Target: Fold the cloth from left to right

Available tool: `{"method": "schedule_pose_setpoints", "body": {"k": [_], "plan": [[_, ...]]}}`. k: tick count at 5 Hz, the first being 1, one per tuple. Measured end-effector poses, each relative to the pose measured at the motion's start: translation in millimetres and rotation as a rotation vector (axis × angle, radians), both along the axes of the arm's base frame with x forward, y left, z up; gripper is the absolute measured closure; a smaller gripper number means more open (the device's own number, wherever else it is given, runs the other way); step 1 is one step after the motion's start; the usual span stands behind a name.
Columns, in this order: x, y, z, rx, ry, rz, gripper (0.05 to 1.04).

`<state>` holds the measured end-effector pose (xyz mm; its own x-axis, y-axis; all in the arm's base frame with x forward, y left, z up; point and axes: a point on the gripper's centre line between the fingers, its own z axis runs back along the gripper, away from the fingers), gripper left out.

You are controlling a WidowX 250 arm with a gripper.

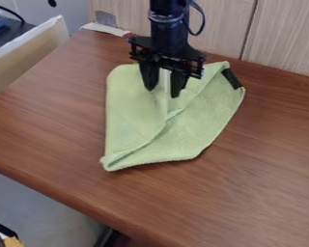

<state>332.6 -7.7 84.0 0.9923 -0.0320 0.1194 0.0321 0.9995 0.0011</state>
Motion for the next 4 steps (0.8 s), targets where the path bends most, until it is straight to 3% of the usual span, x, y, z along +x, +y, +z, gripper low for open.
{"method": "schedule_pose_setpoints", "body": {"k": [1, 2, 4], "plan": [[-4, 7, -4.0, -0.003, 0.012, 0.024, 0.08], [-5, 8, 0.8, -0.006, 0.008, 0.022, 0.079], [-6, 6, 38.6, -0.02, -0.071, 0.003, 0.083]]}}
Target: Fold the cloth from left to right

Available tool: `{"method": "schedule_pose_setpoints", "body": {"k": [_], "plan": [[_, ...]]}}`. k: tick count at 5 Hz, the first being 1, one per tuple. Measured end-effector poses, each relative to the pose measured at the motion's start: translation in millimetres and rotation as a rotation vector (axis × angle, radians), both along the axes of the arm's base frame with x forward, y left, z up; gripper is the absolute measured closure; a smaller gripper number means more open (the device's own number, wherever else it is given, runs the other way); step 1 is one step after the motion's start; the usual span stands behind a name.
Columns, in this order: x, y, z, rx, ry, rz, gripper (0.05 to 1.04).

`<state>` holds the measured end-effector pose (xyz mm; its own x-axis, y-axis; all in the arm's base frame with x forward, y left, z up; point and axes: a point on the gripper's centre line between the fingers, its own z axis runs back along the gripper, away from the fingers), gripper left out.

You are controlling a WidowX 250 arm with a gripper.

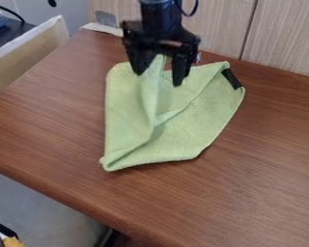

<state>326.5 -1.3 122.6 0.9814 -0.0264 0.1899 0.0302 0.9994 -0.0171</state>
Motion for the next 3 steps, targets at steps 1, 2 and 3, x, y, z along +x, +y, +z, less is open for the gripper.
{"method": "schedule_pose_setpoints", "body": {"k": [1, 2, 3], "plan": [[-5, 6, 31.6, -0.01, -0.044, -0.004, 0.083], [-11, 8, 53.1, -0.01, -0.095, -0.02, 0.083], [-11, 8, 54.5, -0.013, -0.098, -0.016, 0.083]]}}
